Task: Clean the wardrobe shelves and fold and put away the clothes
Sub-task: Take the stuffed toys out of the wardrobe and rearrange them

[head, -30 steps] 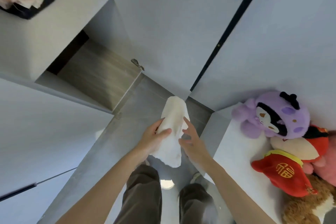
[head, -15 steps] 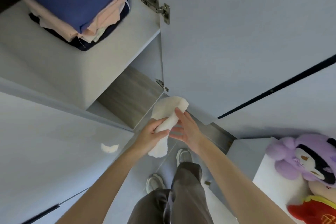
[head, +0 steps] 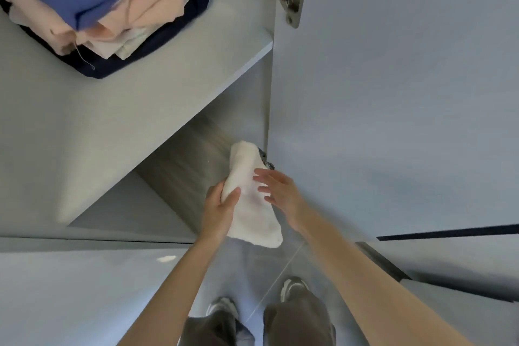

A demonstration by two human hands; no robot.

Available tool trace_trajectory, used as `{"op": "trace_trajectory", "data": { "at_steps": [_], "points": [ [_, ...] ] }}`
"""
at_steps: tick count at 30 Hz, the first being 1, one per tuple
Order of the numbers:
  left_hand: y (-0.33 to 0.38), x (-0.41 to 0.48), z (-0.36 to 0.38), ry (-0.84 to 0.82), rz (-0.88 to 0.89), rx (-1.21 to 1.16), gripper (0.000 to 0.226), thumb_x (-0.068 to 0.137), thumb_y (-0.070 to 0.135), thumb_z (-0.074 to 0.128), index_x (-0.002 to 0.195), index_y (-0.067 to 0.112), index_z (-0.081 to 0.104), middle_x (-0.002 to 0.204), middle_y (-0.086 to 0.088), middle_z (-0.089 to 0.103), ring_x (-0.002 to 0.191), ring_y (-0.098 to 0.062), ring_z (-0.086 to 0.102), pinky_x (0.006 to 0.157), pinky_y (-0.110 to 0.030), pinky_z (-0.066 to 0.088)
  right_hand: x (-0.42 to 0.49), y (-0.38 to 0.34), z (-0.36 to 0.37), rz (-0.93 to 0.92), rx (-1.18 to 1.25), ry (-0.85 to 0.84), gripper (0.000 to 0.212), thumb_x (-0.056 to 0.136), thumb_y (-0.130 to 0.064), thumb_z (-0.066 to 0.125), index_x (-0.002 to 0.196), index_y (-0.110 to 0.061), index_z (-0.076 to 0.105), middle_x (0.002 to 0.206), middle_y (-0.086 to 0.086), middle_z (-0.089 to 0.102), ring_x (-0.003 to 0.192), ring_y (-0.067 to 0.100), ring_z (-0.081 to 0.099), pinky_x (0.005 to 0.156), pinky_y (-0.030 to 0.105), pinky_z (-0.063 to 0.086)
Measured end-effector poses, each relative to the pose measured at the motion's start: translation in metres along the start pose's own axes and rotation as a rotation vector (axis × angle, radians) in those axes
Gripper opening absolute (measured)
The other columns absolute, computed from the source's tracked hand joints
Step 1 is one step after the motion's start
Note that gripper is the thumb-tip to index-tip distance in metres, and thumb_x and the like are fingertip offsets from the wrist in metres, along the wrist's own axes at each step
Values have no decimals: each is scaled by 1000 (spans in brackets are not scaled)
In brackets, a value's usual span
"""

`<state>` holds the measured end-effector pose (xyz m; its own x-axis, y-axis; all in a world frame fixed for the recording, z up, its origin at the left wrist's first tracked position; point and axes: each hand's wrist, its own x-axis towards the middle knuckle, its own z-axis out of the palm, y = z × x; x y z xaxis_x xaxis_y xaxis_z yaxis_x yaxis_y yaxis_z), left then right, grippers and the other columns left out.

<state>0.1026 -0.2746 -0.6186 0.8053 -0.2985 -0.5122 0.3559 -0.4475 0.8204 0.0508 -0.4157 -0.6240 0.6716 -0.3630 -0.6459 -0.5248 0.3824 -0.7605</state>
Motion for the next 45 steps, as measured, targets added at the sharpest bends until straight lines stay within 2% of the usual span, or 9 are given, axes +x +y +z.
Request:
{"op": "trace_trajectory", "data": {
  "at_steps": [7,13,18,26,29,33,36,40,45],
  "points": [
    [-53,113,20,165,176,-255,23,96,17,55,118,13,62,106,-2,66,97,-19,61,81,-28,51,144,71,25,-100,-97,87,50,96,-30,54,143,-25,37,139,-5,48,120,21,53,100,35,44],
    [-74,201,29,282,255,-554,16,99,16,51,107,20,64,102,0,67,99,-19,62,91,-35,49,233,90,29,-115,-86,40,63,97,-45,49,152,-26,23,148,-2,37,131,23,42,94,24,37],
    [-74,243,22,252,243,-717,18,97,17,53,114,21,58,105,1,65,103,-21,61,93,-37,50,294,92,32,-13,-22,-119,106,53,-83,64,143,-33,38,130,5,54,102,34,59,76,46,55],
    [-73,264,-1,226,269,-745,35,95,18,59,130,17,56,114,-3,64,104,-23,62,90,-35,51,300,80,39,-4,493,-443,49,77,-30,78,119,-10,62,108,11,70,96,25,68,81,40,58],
    [-91,273,-6,375,252,-608,24,96,18,56,118,26,57,107,0,61,99,-21,59,87,-33,50,309,80,51,-101,337,-338,61,76,-18,80,130,-15,53,113,7,67,97,22,67,71,33,59],
    [-123,303,-8,593,195,-315,27,97,20,51,122,17,61,120,-5,61,109,-27,58,97,-39,48,325,82,65,-398,-56,-118,84,73,-13,82,143,-23,38,133,-2,53,121,21,52,102,40,47],
    [-143,326,-7,666,147,-193,35,97,21,52,131,15,56,129,-8,59,116,-30,56,98,-39,46,340,83,72,-453,-125,-132,81,78,-8,76,145,-21,33,136,0,50,122,19,50,101,36,46],
    [-164,360,-15,657,155,12,53,96,15,54,146,20,36,147,-15,36,129,-36,44,107,-43,39,363,91,81,-418,-210,-216,69,85,2,63,143,-21,33,112,-8,49,104,12,46,67,14,42],
    [-189,378,-5,441,297,590,58,87,33,60,142,30,41,157,0,10,141,-27,8,113,-42,23,405,109,96,-338,-71,-216,62,80,12,52,128,-28,46,130,6,53,112,21,51,83,33,50]
  ]
}}
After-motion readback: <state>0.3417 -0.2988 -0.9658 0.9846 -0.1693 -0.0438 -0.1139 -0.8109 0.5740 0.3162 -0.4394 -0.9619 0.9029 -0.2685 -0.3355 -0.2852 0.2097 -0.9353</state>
